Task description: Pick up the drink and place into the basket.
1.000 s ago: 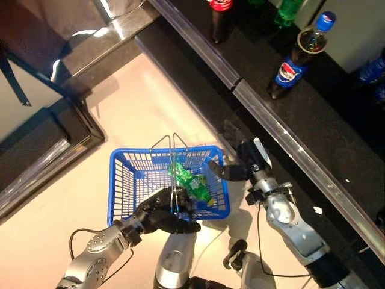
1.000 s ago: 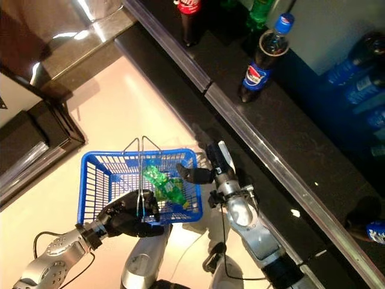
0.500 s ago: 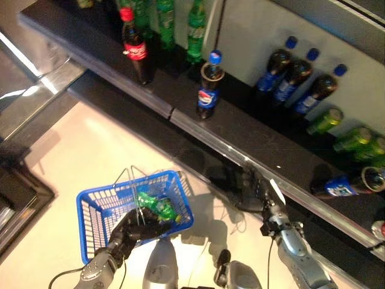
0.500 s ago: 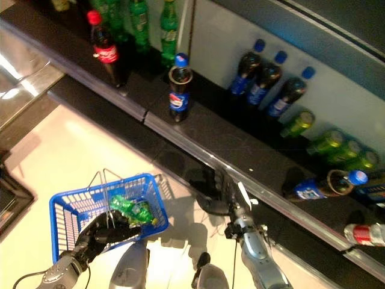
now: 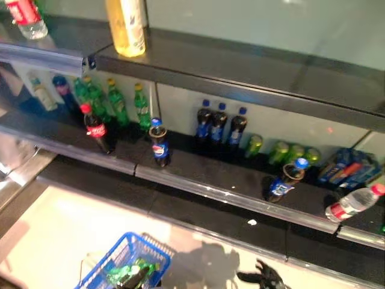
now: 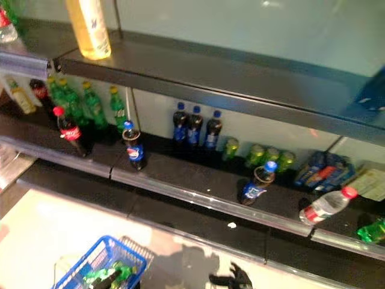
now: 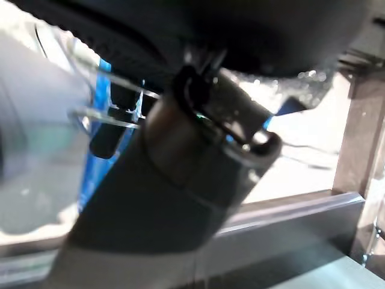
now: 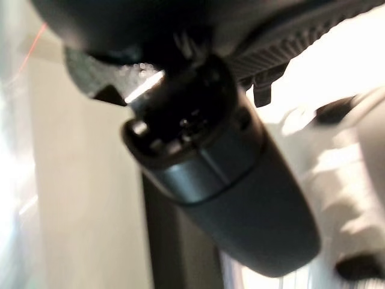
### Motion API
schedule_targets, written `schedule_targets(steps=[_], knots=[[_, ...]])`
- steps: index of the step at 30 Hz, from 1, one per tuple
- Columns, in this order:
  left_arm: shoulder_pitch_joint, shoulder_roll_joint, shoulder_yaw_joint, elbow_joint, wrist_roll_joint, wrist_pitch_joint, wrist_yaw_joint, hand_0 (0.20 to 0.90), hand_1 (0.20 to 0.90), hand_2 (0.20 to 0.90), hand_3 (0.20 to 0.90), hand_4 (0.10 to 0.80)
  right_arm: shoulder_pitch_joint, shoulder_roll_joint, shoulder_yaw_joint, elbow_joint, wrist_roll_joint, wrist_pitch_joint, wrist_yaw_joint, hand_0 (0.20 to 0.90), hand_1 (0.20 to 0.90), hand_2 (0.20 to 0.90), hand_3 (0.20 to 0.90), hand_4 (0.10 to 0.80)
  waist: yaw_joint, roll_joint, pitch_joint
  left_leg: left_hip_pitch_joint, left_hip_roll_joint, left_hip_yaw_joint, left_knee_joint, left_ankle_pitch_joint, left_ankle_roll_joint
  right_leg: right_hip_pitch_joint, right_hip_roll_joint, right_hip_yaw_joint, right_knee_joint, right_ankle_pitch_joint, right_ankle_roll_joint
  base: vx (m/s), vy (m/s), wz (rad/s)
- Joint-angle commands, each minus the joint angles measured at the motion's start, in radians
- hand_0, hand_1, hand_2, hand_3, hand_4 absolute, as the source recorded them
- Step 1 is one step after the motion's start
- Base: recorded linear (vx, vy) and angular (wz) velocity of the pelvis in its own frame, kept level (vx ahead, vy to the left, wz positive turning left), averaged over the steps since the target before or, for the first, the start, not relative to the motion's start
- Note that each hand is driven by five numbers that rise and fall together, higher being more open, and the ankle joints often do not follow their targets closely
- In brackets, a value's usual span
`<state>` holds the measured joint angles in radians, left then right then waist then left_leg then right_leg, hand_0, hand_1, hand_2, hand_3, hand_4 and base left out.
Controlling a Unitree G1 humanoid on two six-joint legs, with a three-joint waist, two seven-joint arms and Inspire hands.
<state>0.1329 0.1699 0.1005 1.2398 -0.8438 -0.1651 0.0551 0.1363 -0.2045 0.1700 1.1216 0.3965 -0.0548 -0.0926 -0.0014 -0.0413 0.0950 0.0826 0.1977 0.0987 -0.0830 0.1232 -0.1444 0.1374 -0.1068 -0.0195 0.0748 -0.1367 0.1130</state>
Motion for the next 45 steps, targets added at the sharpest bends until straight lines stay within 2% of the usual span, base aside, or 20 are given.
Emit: schedule_targets(steps=[1, 3, 4, 7, 10, 11, 13, 18, 22, 24, 26, 27, 29, 35, 37, 41, 42, 43, 44, 45], knots=[[-0.018, 0.025, 0.027, -0.026, 0.003, -0.129, -0.005, 0.3, 0.3, 0.3, 0.2, 0.1, -0.045, -0.024, -0.049, 0.019, -0.049, -0.027, 0.065, 0.9, 0.9, 0.9, 0.9, 0.8, 0.01, -0.03, 0.032, -0.018, -0.053, -0.128, 0.13, -0.125, 0.06, -0.053, 0.003, 0.019, -0.02, 0.109, -0.023, 0.069, -0.006, -1.1], [-0.011, 0.018, 0.053, 0.01, -0.004, -0.134, 0.002, 0.3, 0.3, 0.3, 0.2, 0.1, -0.06, -0.042, -0.055, 0.094, -0.17, 0.001, 0.032, 0.9, 0.9, 0.9, 0.9, 0.8, 0.031, -0.035, 0.033, -0.023, -0.116, -0.216, 0.165, -0.17, 0.086, -0.054, 0.009, 0.071, -0.034, 0.124, -0.018, 0.054, 0.011, -1.34], [-0.012, 0.014, 0.055, 0.028, 0.002, -0.134, 0.006, 0.3, 0.3, 0.3, 0.2, 0.1, -0.069, -0.053, -0.043, 0.138, -0.254, 0.02, -0.004, 0.9, 0.9, 0.9, 0.9, 0.8, 0.034, -0.036, 0.034, -0.024, -0.141, -0.227, 0.175, -0.187, 0.099, -0.058, 0.009, 0.089, -0.036, 0.132, -0.014, 0.028, 0.034, -1.71], [-0.026, 0.025, 0.038, 0.043, 0.048, -0.11, 0.01, 0.3, 0.3, 0.3, 0.2, 0.1, -0.073, -0.057, -0.038, 0.2, -0.233, 0.067, -0.034, 0.9, 0.9, 0.9, 0.9, 0.8, 0.028, -0.033, 0.031, -0.022, -0.162, -0.207, 0.184, -0.206, 0.11, -0.066, 0.004, 0.112, -0.038, 0.146, -0.004, 0.014, 0.09, -1.37], [-0.039, 0.034, 0.012, 0.043, 0.076, -0.09, 0.01, 0.3, 0.3, 0.3, 0.2, 0.1, -0.074, -0.05, -0.066, 0.224, -0.107, 0.098, -0.035, 0.9, 0.9, 0.9, 0.9, 0.8, 0.015, -0.027, 0.027, -0.012, -0.178, -0.202, 0.182, -0.218, 0.116, -0.073, -0.008, 0.136, -0.043, 0.164, 0.012, 0.016, 0.1, -0.12], [-0.036, 0.037, 0.012, 0.041, 0.084, -0.085, -0.006, 0.3, 0.3, 0.3, 0.2, 0.1, -0.072, -0.04, -0.093, 0.23, -0.097, 0.096, -0.028, 0.9, 0.9, 0.9, 0.9, 0.8, 0.0, -0.022, 0.026, -0.006, -0.2, -0.207, 0.184, -0.24, 0.131, -0.087, -0.022, 0.171, -0.05, 0.184, 0.03, -0.003, 0.102, -0.28], [-0.038, 0.042, -0.004, 0.032, 0.085, -0.077, -0.008, 0.3, 0.3, 0.3, 0.2, 0.1, -0.069, -0.036, -0.105, 0.233, -0.092, 0.084, -0.023, 0.9, 0.9, 0.9, 0.9, 0.8, -0.013, -0.016, 0.028, -0.001, -0.216, -0.2, 0.182, -0.255, 0.141, -0.103, -0.036, 0.193, -0.059, 0.205, 0.046, -0.027, 0.09, -0.68], [-0.04, 0.056, -0.022, 0.019, 0.01, -0.044, -0.011, 0.3, 0.3, 0.3, 0.2, 0.1, -0.07, -0.027, -0.107, 0.221, -0.09, 0.053, -0.064, 0.9, 0.9, 0.9, 0.9, 0.8, -0.043, -0.006, 0.034, 0.02, -0.232, -0.174, 0.158, -0.268, 0.155, -0.159, -0.066, 0.205, -0.085, 0.272, 0.08, -0.026, 0.002, -0.77], [-0.038, 0.065, -0.012, 0.014, -0.024, -0.04, -0.001, 0.3, 0.3, 0.3, 0.2, 0.1, -0.081, -0.026, -0.084, 0.209, -0.164, 0.045, -0.072, 0.9, 0.9, 0.9, 0.9, 0.8, -0.044, -0.004, 0.042, 0.038, -0.214, -0.1, 0.131, -0.263, 0.149, -0.209, -0.102, 0.081, -0.089, 0.308, 0.102, -0.049, -0.117, -0.71], [-0.035, 0.064, -0.004, 0.009, -0.047, -0.036, 0.014, 0.3, 0.3, 0.3, 0.2, 0.1, -0.085, -0.02, -0.064, 0.203, -0.185, 0.062, -0.08, 0.9, 0.9, 0.9, 0.9, 0.8, -0.029, -0.004, 0.048, 0.052, -0.206, -0.045, 0.121, -0.262, 0.144, -0.22, -0.125, -0.023, -0.078, 0.318, 0.108, -0.009, -0.157, -1.08], [-0.032, 0.062, 0.001, 0.009, -0.05, -0.034, 0.019, 0.3, 0.3, 0.3, 0.2, 0.1, -0.087, -0.016, -0.055, 0.202, -0.174, 0.076, -0.079, 0.9, 0.9, 0.9, 0.9, 0.8, -0.016, -0.002, 0.05, 0.061, -0.201, -0.002, 0.116, -0.263, 0.143, -0.222, -0.137, -0.092, -0.068, 0.315, 0.11, 0.059, -0.255, -1.07], [-0.029, 0.059, 0.012, 0.007, -0.069, -0.028, 0.024, 0.3, 0.3, 0.3, 0.2, 0.1, -0.092, -0.014, -0.051, 0.2, -0.205, 0.071, -0.07, 0.9, 0.9, 0.9, 0.9, 0.8, -0.005, -0.004, 0.048, 0.066, -0.193, 0.037, 0.123, -0.265, 0.14, -0.218, -0.141, -0.146, -0.062, 0.309, 0.107, 0.073, -0.291, -1.06], [-0.03, 0.059, 0.016, 0.005, -0.069, -0.019, 0.021, 0.3, 0.3, 0.3, 0.2, 0.1, -0.095, -0.011, -0.04, 0.195, -0.216, 0.064, -0.066, 0.9, 0.9, 0.9, 0.9, 0.8, -0.002, -0.006, 0.043, 0.07, -0.182, 0.059, 0.134, -0.269, 0.134, -0.212, -0.135, -0.165, -0.061, 0.297, 0.098, 0.104, -0.295, -1.0], [-0.056, 0.053, 0.0, -0.016, -0.027, 0.001, 0.043, 0.3, 0.3, 0.3, 0.2, 0.1, -0.102, -0.01, 0.026, 0.173, -0.291, 0.095, -0.067, 0.9, 0.9, 0.9, 0.9, 0.8, -0.017, -0.028, 0.034, 0.076, -0.102, 0.058, 0.244, -0.287, 0.1, -0.192, -0.052, -0.16, 0.007, 0.203, 0.005, 0.169, -0.379, -0.43], [-0.061, 0.043, -0.009, -0.037, -0.027, 0.009, 0.056, 0.3, 0.3, 0.3, 0.2, 0.1, -0.105, -0.017, 0.059, 0.162, -0.293, 0.125, -0.081, 0.9, 0.9, 0.9, 0.9, 0.8, -0.007, -0.039, 0.038, 0.044, -0.071, 0.023, 0.35, -0.22, 0.085, -0.167, -0.018, -0.163, 0.006, 0.186, -0.032, 0.132, -0.362, -0.2], [-0.061, 0.027, -0.022, -0.047, -0.056, 0.005, 0.056, 0.3, 0.3, 0.3, 0.2, 0.1, -0.11, -0.026, 0.067, 0.162, -0.244, 0.142, -0.052, 0.9, 0.9, 0.9, 0.9, 0.8, 0.011, -0.056, 0.052, -0.045, -0.073, -0.023, 0.522, -0.157, 0.099, -0.129, 0.002, -0.155, -0.012, 0.181, -0.065, 0.14, -0.316, -0.21], [-0.061, 0.014, -0.014, -0.046, -0.063, 0.001, 0.052, 0.3, 0.3, 0.3, 0.2, 0.1, -0.124, -0.034, 0.071, 0.161, -0.266, 0.142, -0.041, 0.9, 0.9, 0.9, 0.9, 0.8, 0.046, -0.066, 0.074, -0.132, -0.171, -0.104, 0.659, -0.191, 0.143, -0.103, 0.008, -0.123, -0.013, 0.174, -0.076, 0.248, -0.292, -0.62], [-0.06, 0.002, -0.011, -0.046, -0.076, -0.009, 0.055, 0.3, 0.3, 0.3, 0.2, 0.1, -0.135, -0.039, 0.089, 0.153, -0.291, 0.146, -0.02, 0.9, 0.9, 0.9, 0.9, 0.8, 0.075, -0.064, 0.079, -0.188, -0.277, -0.15, 0.668, -0.202, 0.169, -0.094, 0.027, -0.09, -0.013, 0.166, -0.077, 0.318, -0.335, -1.12], [-0.058, -0.005, -0.01, -0.046, -0.084, -0.015, 0.059, 0.3, 0.3, 0.3, 0.2, 0.1, -0.141, -0.041, 0.098, 0.151, -0.301, 0.145, -0.005, 0.9, 0.9, 0.9, 0.9, 0.8, 0.088, -0.058, 0.082, -0.206, -0.303, -0.157, 0.668, -0.201, 0.175, -0.087, 0.041, -0.074, -0.012, 0.157, -0.079, 0.293, -0.191, -1.53], [-0.054, -0.006, -0.012, -0.039, -0.098, -0.022, 0.057, 0.3, 0.3, 0.3, 0.2, 0.1, -0.151, -0.04, 0.109, 0.153, -0.31, 0.142, 0.003, 0.9, 0.9, 0.9, 0.9, 0.8, 0.102, -0.048, 0.087, -0.214, -0.309, -0.165, 0.607, -0.187, 0.178, -0.075, 0.062, -0.059, -0.009, 0.142, -0.079, 0.219, -0.107, -1.48]])
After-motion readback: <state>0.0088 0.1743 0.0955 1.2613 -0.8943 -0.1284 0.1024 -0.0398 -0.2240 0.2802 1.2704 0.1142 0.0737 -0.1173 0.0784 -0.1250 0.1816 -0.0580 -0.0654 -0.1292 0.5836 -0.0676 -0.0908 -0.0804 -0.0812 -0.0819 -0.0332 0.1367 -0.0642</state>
